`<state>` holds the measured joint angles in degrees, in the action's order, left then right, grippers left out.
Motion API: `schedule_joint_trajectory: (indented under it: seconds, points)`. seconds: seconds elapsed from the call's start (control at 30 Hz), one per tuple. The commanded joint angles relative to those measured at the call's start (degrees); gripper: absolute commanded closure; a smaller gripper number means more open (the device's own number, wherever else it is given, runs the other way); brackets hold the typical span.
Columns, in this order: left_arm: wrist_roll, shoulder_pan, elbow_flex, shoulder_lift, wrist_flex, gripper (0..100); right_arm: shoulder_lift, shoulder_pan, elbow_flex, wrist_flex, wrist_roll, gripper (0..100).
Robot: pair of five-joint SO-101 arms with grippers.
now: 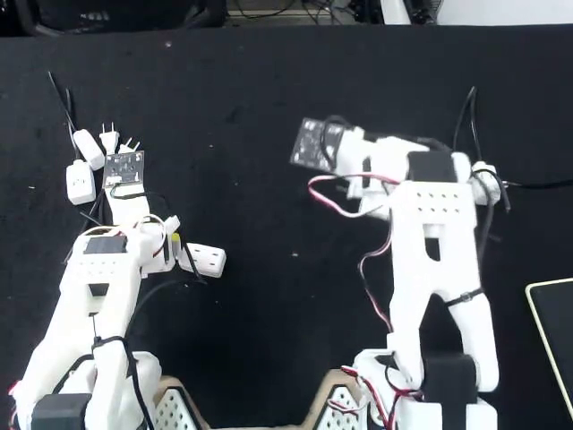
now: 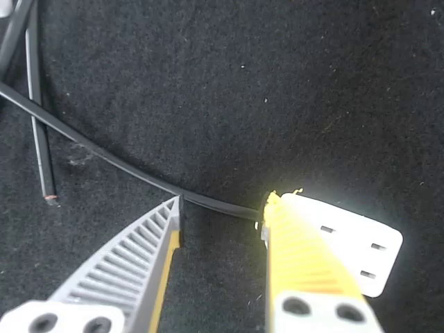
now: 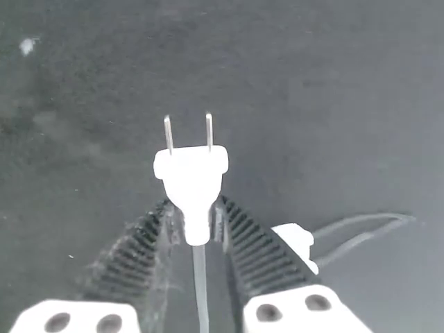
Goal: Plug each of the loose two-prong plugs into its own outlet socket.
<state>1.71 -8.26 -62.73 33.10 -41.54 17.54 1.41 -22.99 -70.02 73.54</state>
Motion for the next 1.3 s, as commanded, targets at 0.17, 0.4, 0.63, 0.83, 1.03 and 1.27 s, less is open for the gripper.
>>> schedule_joint_trajectory:
  seconds: [0.17, 0.4, 0.63, 0.83, 1.03, 1.27]
  points:
    - [-0.09, -0.4, 0.57, 1.14, 0.35, 80, 0.84, -4.22, -29.93, 23.38, -6.42, 98.4]
    - [-0.09, -0.4, 0.57, 1.14, 0.44, 80, 0.84, -4.92, -32.31, 23.3, -16.26, 86.5]
    - [-0.09, -0.4, 0.66, 1.14, 0.26, 80, 0.31, -5.01, -25.71, 20.57, -19.6, 91.2]
    - [-0.09, -0.4, 0.66, 1.14, 0.26, 80, 0.31, -5.1, -28.18, 28.4, -20.22, 91.3]
    - [-0.09, -0.4, 0.57, 1.14, 0.26, 80, 0.22, -5.27, -31.78, 32.09, -20.13, 91.3]
    - [-0.09, -0.4, 0.48, 1.14, 0.18, 80, 0.22, -5.98, -33.8, 31.82, -20.13, 91.3]
